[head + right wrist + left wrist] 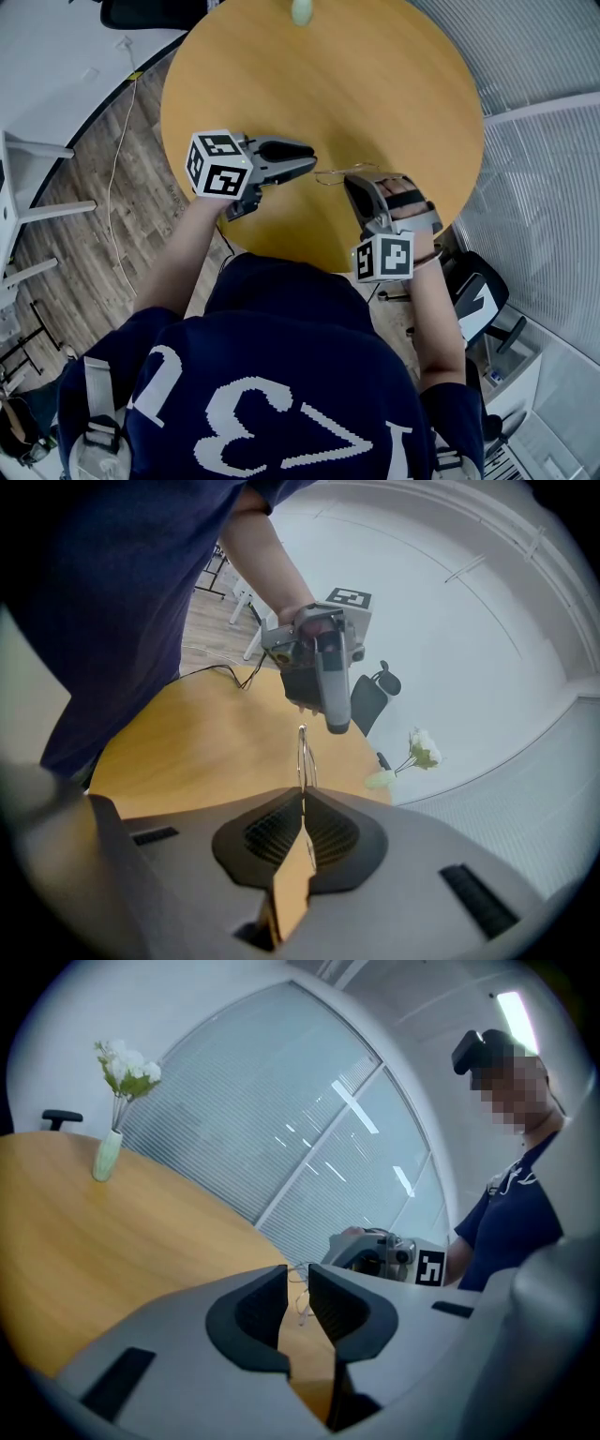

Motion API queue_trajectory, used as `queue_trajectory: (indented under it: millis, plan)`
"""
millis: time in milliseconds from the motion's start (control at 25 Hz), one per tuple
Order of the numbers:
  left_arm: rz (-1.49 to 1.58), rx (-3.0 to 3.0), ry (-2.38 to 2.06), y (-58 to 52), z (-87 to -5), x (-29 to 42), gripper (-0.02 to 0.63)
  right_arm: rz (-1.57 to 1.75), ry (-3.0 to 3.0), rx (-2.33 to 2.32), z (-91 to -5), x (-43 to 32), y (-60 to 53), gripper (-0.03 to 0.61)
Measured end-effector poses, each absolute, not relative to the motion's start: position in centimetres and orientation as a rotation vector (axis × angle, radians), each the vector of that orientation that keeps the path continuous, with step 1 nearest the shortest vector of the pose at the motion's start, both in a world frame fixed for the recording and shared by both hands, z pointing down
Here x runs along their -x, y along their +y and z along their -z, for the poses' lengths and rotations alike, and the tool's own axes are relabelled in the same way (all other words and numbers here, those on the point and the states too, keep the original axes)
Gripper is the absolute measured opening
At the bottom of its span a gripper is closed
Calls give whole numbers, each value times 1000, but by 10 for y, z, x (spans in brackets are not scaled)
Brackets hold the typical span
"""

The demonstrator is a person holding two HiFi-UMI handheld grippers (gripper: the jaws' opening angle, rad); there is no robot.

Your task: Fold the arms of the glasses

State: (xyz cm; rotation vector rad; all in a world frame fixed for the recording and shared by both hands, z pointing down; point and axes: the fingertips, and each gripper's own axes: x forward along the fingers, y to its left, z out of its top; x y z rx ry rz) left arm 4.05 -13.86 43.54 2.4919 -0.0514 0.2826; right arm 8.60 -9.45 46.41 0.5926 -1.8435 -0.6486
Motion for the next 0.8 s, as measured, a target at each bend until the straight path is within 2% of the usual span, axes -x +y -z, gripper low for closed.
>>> queue_trajectory:
  millis: [280, 800]
  plan:
    - [-159, -2508, -433, -178, -438, -2, 57, 367, -1855, -537, -508, -106, -121, 31]
    - [-183, -2433, -529, -161, -466, 31, 57, -279, -1856, -196, -626, -134, -157, 31]
